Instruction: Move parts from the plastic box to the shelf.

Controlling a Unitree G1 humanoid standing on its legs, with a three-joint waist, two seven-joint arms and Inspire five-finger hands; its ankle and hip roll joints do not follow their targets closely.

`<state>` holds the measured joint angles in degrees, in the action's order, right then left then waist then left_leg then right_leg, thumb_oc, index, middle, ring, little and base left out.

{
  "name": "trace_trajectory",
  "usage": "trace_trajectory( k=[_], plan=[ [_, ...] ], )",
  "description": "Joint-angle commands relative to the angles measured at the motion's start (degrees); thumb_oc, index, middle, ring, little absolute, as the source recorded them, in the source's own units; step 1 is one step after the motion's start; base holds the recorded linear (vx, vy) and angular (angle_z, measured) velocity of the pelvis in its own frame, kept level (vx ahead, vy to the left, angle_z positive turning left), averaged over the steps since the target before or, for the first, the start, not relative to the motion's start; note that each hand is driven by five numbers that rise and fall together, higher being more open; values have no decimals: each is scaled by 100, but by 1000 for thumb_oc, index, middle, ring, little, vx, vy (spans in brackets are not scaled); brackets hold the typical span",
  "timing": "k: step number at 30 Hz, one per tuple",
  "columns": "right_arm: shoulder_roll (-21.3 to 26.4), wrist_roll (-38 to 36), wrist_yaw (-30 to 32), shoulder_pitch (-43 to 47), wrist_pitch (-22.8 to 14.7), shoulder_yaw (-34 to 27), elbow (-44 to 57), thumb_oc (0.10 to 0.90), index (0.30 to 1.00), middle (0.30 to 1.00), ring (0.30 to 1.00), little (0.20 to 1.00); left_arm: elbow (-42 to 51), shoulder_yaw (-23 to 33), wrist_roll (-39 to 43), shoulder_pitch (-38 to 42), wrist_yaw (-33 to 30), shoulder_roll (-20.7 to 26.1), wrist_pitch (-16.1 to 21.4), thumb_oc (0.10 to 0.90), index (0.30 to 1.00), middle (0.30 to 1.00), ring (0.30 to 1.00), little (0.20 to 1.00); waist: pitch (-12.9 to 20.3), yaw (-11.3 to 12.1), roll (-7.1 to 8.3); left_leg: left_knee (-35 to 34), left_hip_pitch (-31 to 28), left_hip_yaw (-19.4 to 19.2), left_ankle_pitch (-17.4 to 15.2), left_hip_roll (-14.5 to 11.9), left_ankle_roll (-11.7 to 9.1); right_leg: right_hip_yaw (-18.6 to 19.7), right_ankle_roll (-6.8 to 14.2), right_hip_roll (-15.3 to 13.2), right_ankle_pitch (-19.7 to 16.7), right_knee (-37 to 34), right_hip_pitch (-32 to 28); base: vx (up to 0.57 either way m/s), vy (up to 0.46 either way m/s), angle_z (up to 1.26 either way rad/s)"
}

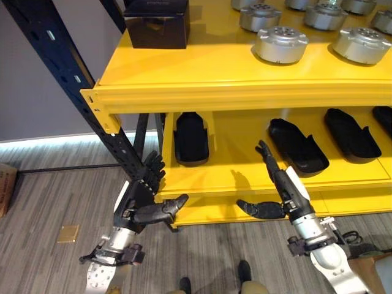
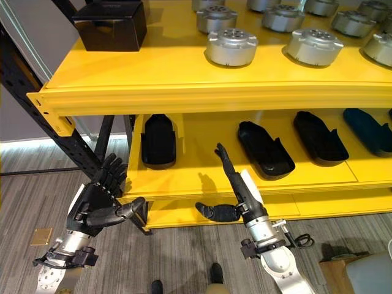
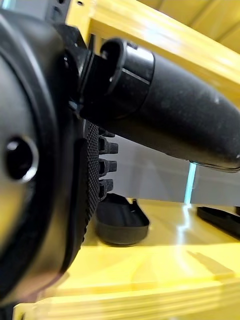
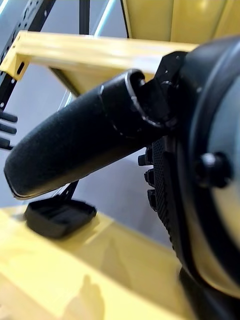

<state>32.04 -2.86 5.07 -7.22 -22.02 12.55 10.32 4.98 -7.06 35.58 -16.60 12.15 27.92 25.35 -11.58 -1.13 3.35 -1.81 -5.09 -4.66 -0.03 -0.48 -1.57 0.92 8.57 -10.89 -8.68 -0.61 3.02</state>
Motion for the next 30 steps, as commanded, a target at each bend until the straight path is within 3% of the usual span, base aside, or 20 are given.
trace_trajectory(
  k=[1, 3, 5, 9, 11, 15, 18, 20, 30],
  plan=[
    [139, -48, -43, 722, -681, -170, 223, 900, 1000, 1000, 1000, 1000, 270, 144, -106, 511, 146, 232, 778, 900, 1000, 1000, 1000, 1000, 88, 87, -146, 495, 278, 58, -537, 247, 473, -870, -413, 908, 1437, 1739, -47, -62, -5, -12],
    [84, -32, -59, 784, -764, -133, 174, 900, 1000, 1000, 1000, 1000, 203, 183, 45, 534, 266, 255, 813, 900, 1000, 1000, 1000, 1000, -24, 156, -114, 600, 294, -13, -557, 157, 479, -947, -261, 560, 1276, 1909, 53, -29, -116, -27],
    [-23, 167, 127, 931, -667, -84, 184, 900, 1000, 1000, 1000, 1000, 120, 212, 116, 547, 464, 311, 899, 900, 1000, 1000, 1000, 1000, -94, 228, -55, 701, 243, 19, -601, -54, 412, -679, -29, 25, 870, 1252, -179, 49, -350, -45],
    [-32, 737, 402, 1100, -415, 0, 253, 900, 1000, 1000, 1000, 1000, 72, -9, 180, 649, 738, 397, 938, 900, 1000, 1000, 1000, 1000, -44, 164, -38, 866, 134, 135, -837, -262, 245, -47, 241, -501, 261, 343, -335, 70, -333, 8],
    [51, 837, 363, 1241, -316, 56, 298, 900, 1000, 1000, 1000, 1000, 109, -157, 90, 697, 666, 502, 956, 900, 1000, 1000, 1000, 1000, -54, 170, -22, 1041, 103, 66, -975, -433, 132, 3, 357, -704, 100, 205, -332, 74, -349, 31],
    [382, 665, 122, 1351, -157, 86, 485, 900, 1000, 1000, 1000, 1000, 69, -227, 103, 740, 502, 513, 982, 900, 1000, 1000, 1000, 1000, -42, 231, 48, 1228, 147, -128, -999, -775, -32, -403, 494, -814, 176, -24, -508, 68, -416, 13],
    [570, 941, 208, 1515, -20, 193, 484, 900, 1000, 1000, 1000, 1000, 176, -275, 21, 821, 473, 459, 860, 900, 1000, 1000, 1000, 1000, -53, 222, 39, 981, 0, -283, -727, -1102, -207, -691, 473, -697, 422, 108, -555, 93, -429, -9],
    [812, 1178, 261, 1536, 52, 112, 451, 900, 1000, 1000, 1000, 1000, 277, -366, 50, 801, 431, 467, 759, 900, 1000, 1000, 1000, 1000, -8, 98, -7, 692, -155, -559, -477, -1356, -341, -880, 356, -587, 674, 299, -610, 124, -353, -3],
    [1145, 1412, 382, 1393, -105, -139, 444, 900, 1000, 1000, 1000, 1000, 196, -407, 239, 745, 494, 524, 876, 900, 1000, 1000, 1000, 1000, 22, -38, -34, 548, -168, -673, -264, -1591, -449, -949, 170, -417, 917, 567, -584, 31, -119, 5]
  ],
)
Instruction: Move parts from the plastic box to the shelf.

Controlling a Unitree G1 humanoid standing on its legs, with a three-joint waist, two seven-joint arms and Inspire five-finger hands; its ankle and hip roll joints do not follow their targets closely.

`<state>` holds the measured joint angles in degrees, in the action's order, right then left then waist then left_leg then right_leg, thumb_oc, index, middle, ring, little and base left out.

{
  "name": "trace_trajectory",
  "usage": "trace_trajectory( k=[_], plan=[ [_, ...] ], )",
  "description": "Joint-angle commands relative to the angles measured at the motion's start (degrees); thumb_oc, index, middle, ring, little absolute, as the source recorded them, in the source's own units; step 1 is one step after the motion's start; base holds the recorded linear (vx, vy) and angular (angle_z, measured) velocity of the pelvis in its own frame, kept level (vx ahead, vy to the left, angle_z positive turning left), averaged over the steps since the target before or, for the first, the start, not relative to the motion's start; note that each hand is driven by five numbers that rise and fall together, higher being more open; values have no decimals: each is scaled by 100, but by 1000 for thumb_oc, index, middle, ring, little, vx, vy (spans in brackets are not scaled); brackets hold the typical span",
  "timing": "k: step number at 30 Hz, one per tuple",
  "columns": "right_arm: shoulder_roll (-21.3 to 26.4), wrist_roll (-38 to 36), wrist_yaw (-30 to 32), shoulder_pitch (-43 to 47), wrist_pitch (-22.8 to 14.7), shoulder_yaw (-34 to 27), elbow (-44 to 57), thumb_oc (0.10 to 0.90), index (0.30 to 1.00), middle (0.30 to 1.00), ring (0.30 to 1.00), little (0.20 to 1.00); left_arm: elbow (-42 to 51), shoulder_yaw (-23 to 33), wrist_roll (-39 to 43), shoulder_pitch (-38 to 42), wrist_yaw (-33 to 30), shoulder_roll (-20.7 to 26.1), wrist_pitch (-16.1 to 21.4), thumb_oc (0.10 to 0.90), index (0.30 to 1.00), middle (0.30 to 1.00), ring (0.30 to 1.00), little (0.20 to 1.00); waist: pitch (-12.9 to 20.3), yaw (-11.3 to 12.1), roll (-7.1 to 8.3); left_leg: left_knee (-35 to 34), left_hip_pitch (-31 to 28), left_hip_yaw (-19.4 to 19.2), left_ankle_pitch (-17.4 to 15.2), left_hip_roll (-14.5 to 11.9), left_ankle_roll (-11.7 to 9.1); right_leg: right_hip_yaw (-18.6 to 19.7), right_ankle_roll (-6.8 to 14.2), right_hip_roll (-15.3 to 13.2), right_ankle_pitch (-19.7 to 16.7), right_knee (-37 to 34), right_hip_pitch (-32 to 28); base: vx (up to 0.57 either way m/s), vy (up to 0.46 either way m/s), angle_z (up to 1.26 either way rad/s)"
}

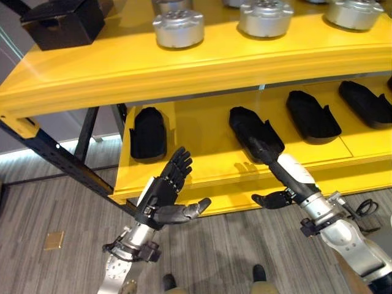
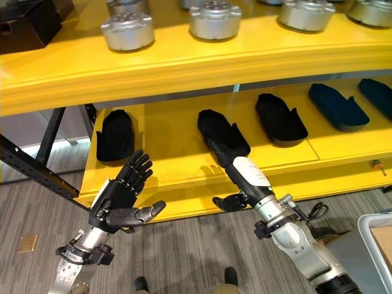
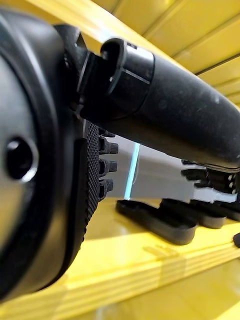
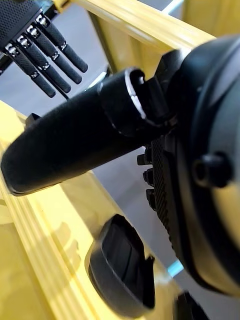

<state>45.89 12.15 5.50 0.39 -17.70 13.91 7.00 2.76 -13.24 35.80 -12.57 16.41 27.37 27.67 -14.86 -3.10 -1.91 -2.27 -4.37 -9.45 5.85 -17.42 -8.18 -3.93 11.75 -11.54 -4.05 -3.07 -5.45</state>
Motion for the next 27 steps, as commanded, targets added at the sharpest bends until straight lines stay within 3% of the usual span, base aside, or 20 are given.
trace_trajectory(
  k=[1, 2, 3, 4, 5, 7, 8, 10, 11, 13, 14, 19, 22, 27],
  plan=[
    [-109, 27, 394, 630, -548, -353, 768, 900, 1000, 1000, 1000, 1000, 419, 228, 208, 285, 123, 602, 688, 900, 1000, 1000, 1000, 1000, 352, 145, 485, 552, -262, -162, -759, 7, 177, -471, -222, -278, 527, 923, 293, 108, -443, 0],
    [64, 58, 476, 667, -655, -404, 692, 900, 1000, 1000, 1000, 1000, 400, 223, 201, 239, 67, 629, 740, 900, 1000, 1000, 1000, 1000, 351, 117, 445, 507, -287, -124, -460, -217, 103, -476, -390, -96, 703, 1118, 332, 166, -727, 14],
    [71, 164, 523, 601, -790, -502, 715, 900, 1000, 1000, 1000, 1000, 374, 248, 107, 218, -54, 626, 761, 900, 1000, 1000, 1000, 1000, 353, 54, 366, 476, -241, -225, 37, -472, 19, -618, -593, 135, 905, 1327, 387, 127, -699, 15],
    [79, 219, 611, 423, -892, -646, 803, 900, 1000, 1000, 1000, 1000, 351, 273, 196, 252, -20, 578, 746, 900, 1000, 1000, 1000, 1000, 346, -22, 312, 580, -105, -477, 420, -630, -45, -862, -730, 237, 973, 1356, 380, 41, -466, 4],
    [58, 265, 661, 305, -960, -771, 852, 900, 1000, 1000, 1000, 1000, 323, 273, 319, 322, 35, 518, 715, 900, 1000, 1000, 1000, 1000, 347, -95, 301, 687, -24, -682, 565, -703, -74, -1005, -784, 261, 977, 1347, 369, -28, -237, -15],
    [9, 377, 796, 212, -1055, -850, 848, 900, 1000, 1000, 1000, 1000, 265, 277, 300, 436, 73, 434, 686, 900, 1000, 1000, 1000, 1000, 348, -142, 297, 850, 41, -731, 257, -432, -1, -1040, -812, 290, 981, 1320, 395, -12, -148, 33],
    [-58, 440, 943, 234, -1037, -777, 804, 900, 1000, 1000, 1000, 1000, 318, 267, 154, 442, 10, 429, 667, 900, 1000, 1000, 1000, 1000, 340, -103, 300, 984, 133, -642, -350, 172, 217, -942, -801, 317, 935, 1243, 411, 17, -136, 74],
    [-107, 456, 998, 251, -978, -728, 801, 900, 1000, 1000, 1000, 1000, 428, 268, 137, 429, -32, 426, 587, 900, 1000, 1000, 1000, 1000, 353, -89, 302, 1081, 207, -786, -675, 542, 383, -947, -791, 333, 860, 1117, 390, 23, -125, 35],
    [-208, 441, 1053, 180, -885, -698, 845, 900, 1000, 1000, 1000, 1000, 545, 256, 2, 426, -120, 430, 489, 900, 1000, 1000, 1000, 1000, 334, -79, 289, 1231, 276, -920, -943, 924, 541, -992, -763, 372, 794, 986, 303, 33, -108, 6],
    [-357, 447, 1085, 123, -864, -623, 853, 900, 1000, 1000, 1000, 1000, 629, 241, -97, 387, -179, 447, 475, 900, 1000, 1000, 1000, 1000, 353, -51, 276, 1066, 248, -864, -1147, 1289, 702, -925, -704, 449, 715, 890, 311, 63, -61, 12],
    [-476, 455, 1093, 107, -869, -517, 843, 900, 1000, 1000, 1000, 1000, 681, 254, -175, 296, -264, 457, 519, 900, 1000, 1000, 1000, 1000, 356, 17, 240, 796, 197, -554, -1092, 1518, 769, -801, -664, 562, 679, 849, 347, 60, -10, 13],
    [-551, 340, 895, -36, -1004, -410, 999, 900, 1000, 1000, 1000, 1000, 834, 481, -156, 39, -233, 494, 493, 900, 1000, 1000, 1000, 1000, 488, 179, 263, 342, 163, -4, -966, 1725, 839, -562, -640, 717, 661, 667, 341, 72, 10, -29],
    [-506, 305, 886, -118, -1118, -396, 1006, 900, 1000, 1000, 1000, 1000, 758, 538, -45, -24, -92, 567, 558, 900, 1000, 1000, 1000, 1000, 578, 204, 300, 237, 138, -38, -941, 1704, 856, -584, -635, 714, 696, 651, 304, 98, 87, -17],
    [-429, 578, 1103, 127, -904, -261, 945, 900, 1000, 1000, 1000, 1000, 619, 443, 147, 74, 103, 653, 670, 900, 1000, 1000, 1000, 1000, 572, 291, 365, 285, 129, -194, -1037, 1705, 983, -733, -616, 630, 902, 934, 288, 103, 155, -5]
  ],
)
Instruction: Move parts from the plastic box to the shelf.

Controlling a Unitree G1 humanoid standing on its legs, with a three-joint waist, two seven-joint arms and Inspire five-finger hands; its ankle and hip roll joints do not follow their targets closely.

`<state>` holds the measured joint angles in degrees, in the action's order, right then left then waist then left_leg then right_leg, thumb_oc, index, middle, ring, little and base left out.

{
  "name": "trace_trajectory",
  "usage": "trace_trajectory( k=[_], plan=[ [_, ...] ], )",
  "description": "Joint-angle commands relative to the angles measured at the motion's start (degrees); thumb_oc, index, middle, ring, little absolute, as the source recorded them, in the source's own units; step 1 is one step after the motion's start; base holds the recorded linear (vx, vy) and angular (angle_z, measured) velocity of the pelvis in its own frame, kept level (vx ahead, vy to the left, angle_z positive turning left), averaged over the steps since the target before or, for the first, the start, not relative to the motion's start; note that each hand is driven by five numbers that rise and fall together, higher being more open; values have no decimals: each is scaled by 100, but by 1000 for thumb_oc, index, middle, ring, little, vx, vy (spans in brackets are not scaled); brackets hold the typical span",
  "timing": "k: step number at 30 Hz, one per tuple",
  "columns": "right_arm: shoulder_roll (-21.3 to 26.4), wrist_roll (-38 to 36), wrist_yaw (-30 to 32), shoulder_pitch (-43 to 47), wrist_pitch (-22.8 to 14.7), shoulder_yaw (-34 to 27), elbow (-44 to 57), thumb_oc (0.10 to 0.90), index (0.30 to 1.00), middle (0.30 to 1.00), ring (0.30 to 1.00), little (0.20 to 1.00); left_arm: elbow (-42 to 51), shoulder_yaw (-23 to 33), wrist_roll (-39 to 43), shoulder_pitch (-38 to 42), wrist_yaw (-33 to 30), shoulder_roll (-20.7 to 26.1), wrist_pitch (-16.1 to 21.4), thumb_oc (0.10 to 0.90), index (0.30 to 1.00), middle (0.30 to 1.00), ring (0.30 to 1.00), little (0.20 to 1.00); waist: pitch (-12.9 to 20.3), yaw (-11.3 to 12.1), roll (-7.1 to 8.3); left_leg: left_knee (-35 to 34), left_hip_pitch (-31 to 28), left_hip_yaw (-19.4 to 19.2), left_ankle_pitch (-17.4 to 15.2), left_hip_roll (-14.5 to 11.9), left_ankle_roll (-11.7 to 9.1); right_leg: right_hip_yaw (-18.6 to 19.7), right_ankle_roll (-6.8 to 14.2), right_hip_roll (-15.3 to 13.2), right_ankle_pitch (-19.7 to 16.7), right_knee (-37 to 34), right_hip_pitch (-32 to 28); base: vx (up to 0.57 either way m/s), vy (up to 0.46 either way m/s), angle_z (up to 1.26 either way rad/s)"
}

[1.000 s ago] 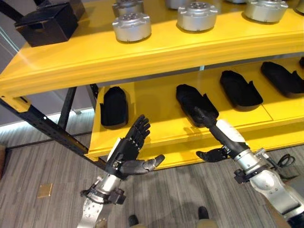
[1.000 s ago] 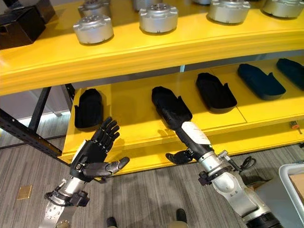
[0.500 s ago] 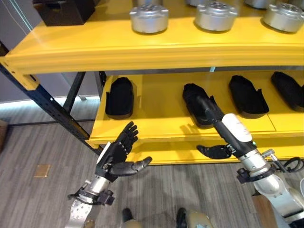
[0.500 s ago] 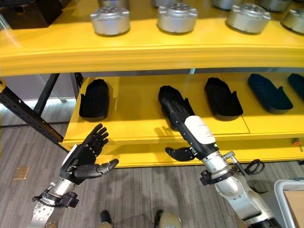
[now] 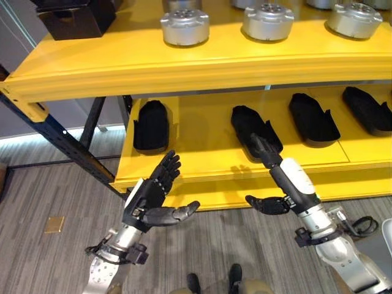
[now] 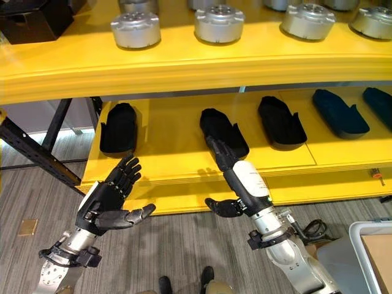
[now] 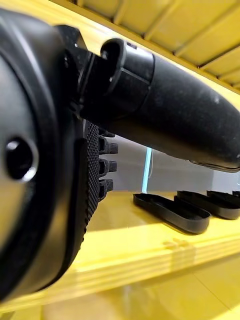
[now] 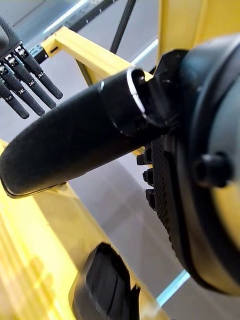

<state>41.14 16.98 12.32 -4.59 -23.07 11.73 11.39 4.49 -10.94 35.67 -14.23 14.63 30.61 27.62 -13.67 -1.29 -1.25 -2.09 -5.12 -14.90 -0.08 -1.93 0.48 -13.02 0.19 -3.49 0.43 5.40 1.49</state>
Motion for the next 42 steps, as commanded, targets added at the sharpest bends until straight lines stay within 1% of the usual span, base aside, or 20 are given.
trace_trajectory(
  k=[1, 2, 3, 5, 7, 8, 9, 11, 12, 13, 14, 15, 16, 17, 22, 23, 26, 33, 34, 42],
  plan=[
    [57, 179, 471, 644, -334, -39, 506, 900, 1000, 1000, 1000, 1000, 430, 207, 159, 240, 331, 340, 688, 900, 1000, 1000, 1000, 1000, 445, 121, 301, 275, 204, 337, -451, 150, 139, 149, 544, -183, 500, 192, -391, 85, 191, 3],
    [121, 359, 577, 668, -214, -112, 496, 900, 1000, 1000, 1000, 1000, 400, 187, 202, 251, 424, 402, 690, 900, 1000, 1000, 1000, 1000, 406, 139, 315, 322, 217, 301, -488, 144, 234, 76, 531, -185, 659, 611, -297, 75, 183, 1],
    [138, 416, 602, 670, -201, -130, 482, 900, 1000, 1000, 1000, 1000, 393, 184, 235, 263, 456, 408, 670, 900, 1000, 1000, 1000, 1000, 386, 137, 320, 329, 213, 306, -499, 154, 270, 73, 555, -192, 622, 782, -237, 62, 183, 5],
    [172, 614, 735, 666, -158, -158, 447, 900, 1000, 1000, 1000, 1000, 349, 177, 324, 293, 561, 420, 651, 900, 1000, 1000, 1000, 1000, 305, 107, 312, 322, 179, 358, -523, 191, 383, 134, 693, -235, 427, 1561, 92, 22, 126, 5],
    [181, 684, 773, 663, -109, -197, 448, 900, 1000, 1000, 1000, 1000, 319, 178, 363, 312, 641, 418, 630, 900, 1000, 1000, 1000, 1000, 263, 87, 310, 311, 159, 381, -521, 198, 425, 185, 750, -260, 365, 1921, 266, 14, 86, 5],
    [235, 771, 821, 688, -125, -307, 334, 900, 1000, 1000, 1000, 1000, 301, 172, 384, 307, 714, 455, 640, 900, 1000, 1000, 1000, 1000, 192, 102, 319, 306, 137, 397, -498, 175, 416, 202, 832, -443, 157, 2114, 437, 0, 0, 0],
    [264, 907, 830, 727, -75, -360, 270, 900, 1000, 1000, 1000, 1000, 285, 177, 437, 306, 776, 483, 652, 900, 1000, 1000, 1000, 1000, 176, 122, 355, 317, 128, 379, -505, 137, 367, 235, 882, -639, -22, 1749, 383, 22, -52, 6],
    [297, 991, 818, 782, 52, -364, 263, 900, 1000, 1000, 1000, 1000, 285, 164, 445, 323, 785, 509, 651, 900, 1000, 1000, 1000, 1000, 176, 128, 378, 319, 118, 398, -513, 106, 334, 304, 931, -730, -171, 1413, 288, 40, -119, 3],
    [343, 1036, 790, 836, 185, -370, 234, 900, 1000, 1000, 1000, 1000, 273, 144, 480, 347, 804, 538, 640, 900, 1000, 1000, 1000, 1000, 200, 123, 418, 316, 106, 445, -525, 86, 288, 435, 992, -826, -354, 1004, 226, 46, -114, 0],
    [352, 1030, 789, 845, 198, -369, 225, 900, 1000, 1000, 1000, 1000, 269, 139, 483, 352, 807, 543, 637, 900, 1000, 1000, 1000, 1000, 201, 120, 422, 315, 98, 452, -527, 78, 280, 450, 1005, -839, -399, 939, 213, 78, -186, 0],
    [425, 1045, 772, 929, 350, -344, 143, 900, 1000, 1000, 1000, 1000, 213, 91, 488, 377, 818, 581, 668, 900, 1000, 1000, 1000, 1000, 230, 116, 461, 284, 45, 469, -548, 18, 213, 566, 1098, -947, -643, 594, 221, 68, -194, 1],
    [467, 1081, 730, 1018, 451, -322, 59, 900, 1000, 1000, 1000, 1000, 204, 68, 461, 394, 808, 603, 669, 900, 1000, 1000, 1000, 1000, 244, 123, 484, 240, -16, 464, -560, -48, 159, 593, 1153, -985, -737, 404, 237, 86, -246, 5],
    [529, 1123, 692, 1084, 527, -321, -7, 900, 1000, 1000, 1000, 1000, 206, 49, 472, 399, 829, 612, 661, 900, 1000, 1000, 1000, 1000, 257, 136, 502, 209, -61, 452, -562, -102, 121, 579, 1182, -975, -715, 283, 224, 66, -195, 4],
    [622, 1121, 628, 1123, 585, -347, -58, 900, 1000, 1000, 1000, 1000, 215, 43, 468, 397, 835, 610, 649, 900, 1000, 1000, 1000, 1000, 283, 150, 507, 186, -76, 453, -545, -147, 83, 537, 1176, -926, -576, 110, 136, 50, -129, 5],
    [882, 1114, 453, 1228, 681, -346, -218, 900, 1000, 1000, 1000, 1000, 263, -26, 345, 444, 691, 609, 593, 900, 1000, 1000, 1000, 1000, 351, 211, 560, 195, -56, 456, -501, -237, 4, 367, 1154, -878, -368, -57, -41, 44, -113, 7],
    [1154, 1084, 250, 1468, 757, -210, -445, 900, 1000, 1000, 1000, 1000, 189, -63, 457, 525, 843, 566, 559, 900, 1000, 1000, 1000, 1000, 405, 267, 601, 147, -132, 449, -465, -299, -67, 216, 1069, -821, -170, -176, -311, 115, -151, -10],
    [1272, 1092, 22, 1616, 949, -115, -557, 900, 1000, 1000, 1000, 1000, 200, -60, 521, 497, 919, 544, 488, 900, 1000, 1000, 1000, 1000, 441, 293, 586, 102, -192, 468, -450, -307, -105, 174, 997, -796, -98, -259, -468, 92, -62, 1],
    [1160, 1306, -198, 2105, 1064, 322, -1277, 900, 1000, 1000, 1000, 1000, 183, -87, 547, 472, 992, 566, 322, 900, 1000, 1000, 1000, 1000, 413, 370, 532, 48, -247, 532, -379, -333, -167, 101, 945, -802, -71, -320, -589, 64, -15, 2],
    [1130, 1340, -222, 2199, 1017, 427, -1451, 900, 1000, 1000, 1000, 1000, 184, -79, 562, 470, 1015, 582, 271, 900, 1000, 1000, 1000, 1000, 409, 399, 522, 33, -243, 556, -359, -338, -174, 75, 948, -811, -81, -337, -600, 79, -30, 1],
    [944, 1440, -285, 2510, 1086, 738, -1810, 900, 1000, 1000, 1000, 1000, 179, -122, 551, 501, 1071, 617, 132, 900, 1000, 1000, 1000, 1000, 356, 486, 499, 49, -188, 626, -336, -329, -183, 22, 960, -847, -84, -319, -581, 33, -17, 5]
  ],
)
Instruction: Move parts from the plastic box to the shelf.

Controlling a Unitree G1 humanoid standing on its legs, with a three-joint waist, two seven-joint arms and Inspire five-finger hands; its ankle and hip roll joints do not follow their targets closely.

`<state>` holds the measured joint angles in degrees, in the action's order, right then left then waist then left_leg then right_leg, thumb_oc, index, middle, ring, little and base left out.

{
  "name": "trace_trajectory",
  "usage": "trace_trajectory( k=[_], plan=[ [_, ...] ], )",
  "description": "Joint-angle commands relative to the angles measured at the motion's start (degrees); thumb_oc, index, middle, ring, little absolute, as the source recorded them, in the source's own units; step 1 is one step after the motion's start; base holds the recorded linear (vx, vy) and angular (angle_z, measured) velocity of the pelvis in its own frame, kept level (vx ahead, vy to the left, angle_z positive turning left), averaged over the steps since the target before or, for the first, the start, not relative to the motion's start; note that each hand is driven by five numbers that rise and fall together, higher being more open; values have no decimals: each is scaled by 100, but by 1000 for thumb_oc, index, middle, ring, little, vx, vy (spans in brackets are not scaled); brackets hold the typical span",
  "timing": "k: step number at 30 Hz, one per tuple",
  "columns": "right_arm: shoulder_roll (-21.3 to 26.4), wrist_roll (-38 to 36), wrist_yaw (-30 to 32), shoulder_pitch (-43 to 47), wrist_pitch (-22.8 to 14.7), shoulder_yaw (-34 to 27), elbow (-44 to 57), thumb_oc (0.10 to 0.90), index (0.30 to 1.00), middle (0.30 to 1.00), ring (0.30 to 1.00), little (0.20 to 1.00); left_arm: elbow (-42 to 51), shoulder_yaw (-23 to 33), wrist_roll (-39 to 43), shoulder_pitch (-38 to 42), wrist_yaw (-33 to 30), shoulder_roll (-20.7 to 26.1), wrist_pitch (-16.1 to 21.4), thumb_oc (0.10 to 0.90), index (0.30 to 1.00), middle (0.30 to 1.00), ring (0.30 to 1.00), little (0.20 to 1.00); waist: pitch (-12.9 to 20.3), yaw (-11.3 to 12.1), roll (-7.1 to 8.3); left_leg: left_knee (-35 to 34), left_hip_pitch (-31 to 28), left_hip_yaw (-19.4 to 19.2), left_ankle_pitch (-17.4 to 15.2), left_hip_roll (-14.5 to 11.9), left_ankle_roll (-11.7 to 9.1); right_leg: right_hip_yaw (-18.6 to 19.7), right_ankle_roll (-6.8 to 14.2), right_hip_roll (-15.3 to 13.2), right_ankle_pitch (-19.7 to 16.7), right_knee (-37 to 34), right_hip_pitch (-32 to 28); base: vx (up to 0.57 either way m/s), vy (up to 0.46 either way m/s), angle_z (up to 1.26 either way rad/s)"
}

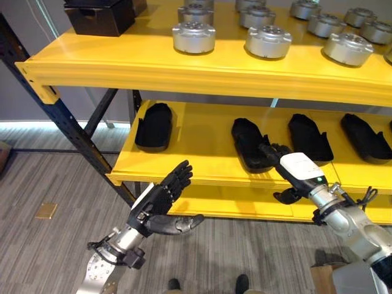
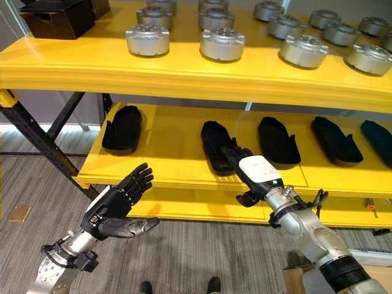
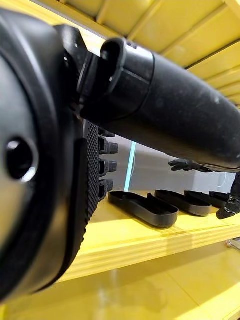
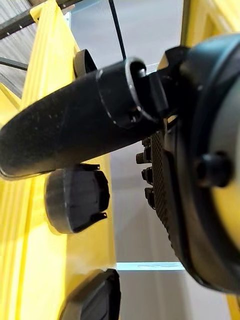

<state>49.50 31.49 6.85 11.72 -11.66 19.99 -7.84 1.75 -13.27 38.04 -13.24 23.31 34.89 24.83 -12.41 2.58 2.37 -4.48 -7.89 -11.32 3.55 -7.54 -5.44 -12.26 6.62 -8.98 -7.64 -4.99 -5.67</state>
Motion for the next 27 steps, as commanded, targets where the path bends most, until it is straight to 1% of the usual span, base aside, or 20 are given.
trace_trajectory(
  k=[1, 3, 4, 5, 7, 8, 9, 11, 13, 15, 17, 19, 21, 27],
  plan=[
    [109, -12, 262, 879, -55, -88, 114, 900, 1000, 1000, 1000, 1000, 453, 112, 314, 402, 203, 190, 411, 900, 1000, 1000, 1000, 1000, 230, 99, 137, 288, 89, 267, -700, 232, 409, -54, 317, -297, 723, 720, 135, 35, -26, 4],
    [-90, 224, 328, 1147, 169, 175, -381, 900, 1000, 1000, 1000, 1000, 487, 74, 240, 447, 208, 229, 321, 900, 1000, 1000, 1000, 1000, 140, 183, 96, 339, 170, 299, -693, 229, 409, -94, 327, -328, 733, 786, 213, 58, -65, 10],
    [-183, 455, 478, 1343, 400, 290, -709, 900, 1000, 1000, 1000, 1000, 494, 62, 204, 520, 203, 276, 294, 900, 1000, 1000, 1000, 1000, 46, 243, 53, 402, 279, 314, -693, 229, 413, -109, 327, -344, 738, 838, 312, 10, -78, 13],
    [-204, 498, 504, 1438, 472, 337, -840, 900, 1000, 1000, 1000, 1000, 493, 59, 62, 567, 180, 294, 297, 900, 1000, 1000, 1000, 1000, 18, 257, 40, 441, 343, 324, -696, 231, 415, -106, 327, -348, 743, 867, 366, -20, -70, 10],
    [-205, 510, 552, 1573, 525, 393, -1016, 900, 1000, 1000, 1000, 1000, 482, 39, -152, 627, 118, 335, 285, 900, 1000, 1000, 1000, 1000, -28, 278, 19, 477, 412, 329, -689, 229, 411, -103, 322, -347, 744, 892, 422, -51, -44, 11],
    [-174, 451, 629, 1790, 540, 481, -1268, 900, 1000, 1000, 1000, 1000, 447, 4, -440, 720, -123, 432, 288, 900, 1000, 1000, 1000, 1000, -98, 298, -15, 508, 490, 340, -673, 224, 404, -94, 317, -344, 747, 936, 507, -114, -65, 19],
    [-108, 434, 697, 1998, 600, 551, -1461, 900, 1000, 1000, 1000, 1000, 420, -43, -513, 866, -251, 545, 345, 900, 1000, 1000, 1000, 1000, -194, 313, -62, 535, 584, 366, -664, 221, 402, -82, 303, -339, 769, 984, 600, -134, -76, 18],
    [-64, 394, 783, 2169, 652, 620, -1621, 900, 1000, 1000, 1000, 1000, 430, -67, -483, 960, -247, 591, 354, 900, 1000, 1000, 1000, 1000, -262, 330, -98, 567, 674, 378, -655, 223, 401, -71, 284, -334, 786, 1005, 663, -82, -45, 10],
    [-23, 378, 891, 2301, 630, 668, -1843, 900, 1000, 1000, 1000, 1000, 457, -95, -525, 1029, -323, 624, 388, 900, 1000, 1000, 1000, 1000, -330, 345, -139, 590, 746, 401, -638, 226, 394, -51, 259, -324, 801, 1023, 714, -52, -30, 1],
    [44, 411, 1001, 2532, 603, 753, -2129, 900, 1000, 1000, 1000, 1000, 526, -127, -423, 1157, -245, 645, 372, 900, 1000, 1000, 1000, 1000, -444, 364, -208, 633, 863, 433, -612, 225, 376, -35, 214, -306, 830, 1051, 786, -58, -56, 3],
    [65, 451, 1058, 2626, 619, 807, -2221, 900, 1000, 1000, 1000, 1000, 565, -165, -399, 1222, -237, 652, 347, 900, 1000, 1000, 1000, 1000, -489, 365, -234, 667, 911, 457, -605, 220, 368, -23, 189, -298, 842, 1063, 806, -13, -58, 4],
    [84, 476, 1102, 2707, 671, 857, -2285, 900, 1000, 1000, 1000, 1000, 602, -208, -379, 1272, -246, 657, 318, 900, 1000, 1000, 1000, 1000, -523, 365, -256, 693, 952, 478, -599, 219, 363, -9, 169, -287, 859, 1083, 830, -2, -65, 1],
    [130, 580, 1273, 2870, 797, 925, -2399, 900, 1000, 1000, 1000, 1000, 640, -273, -305, 1366, -207, 678, 253, 900, 1000, 1000, 1000, 1000, -614, 352, -313, 762, 1041, 526, -596, 216, 353, 36, 120, -267, 905, 1136, 882, -5, -65, 0],
    [197, 586, 1290, 3064, 963, 928, -2604, 900, 1000, 1000, 1000, 1000, 687, -341, -227, 1399, -182, 713, 193, 900, 1000, 1000, 1000, 1000, -729, 343, -392, 862, 1157, 596, -599, 217, 334, 91, 57, -239, 972, 1221, 952, -2, -42, 1]
  ],
)
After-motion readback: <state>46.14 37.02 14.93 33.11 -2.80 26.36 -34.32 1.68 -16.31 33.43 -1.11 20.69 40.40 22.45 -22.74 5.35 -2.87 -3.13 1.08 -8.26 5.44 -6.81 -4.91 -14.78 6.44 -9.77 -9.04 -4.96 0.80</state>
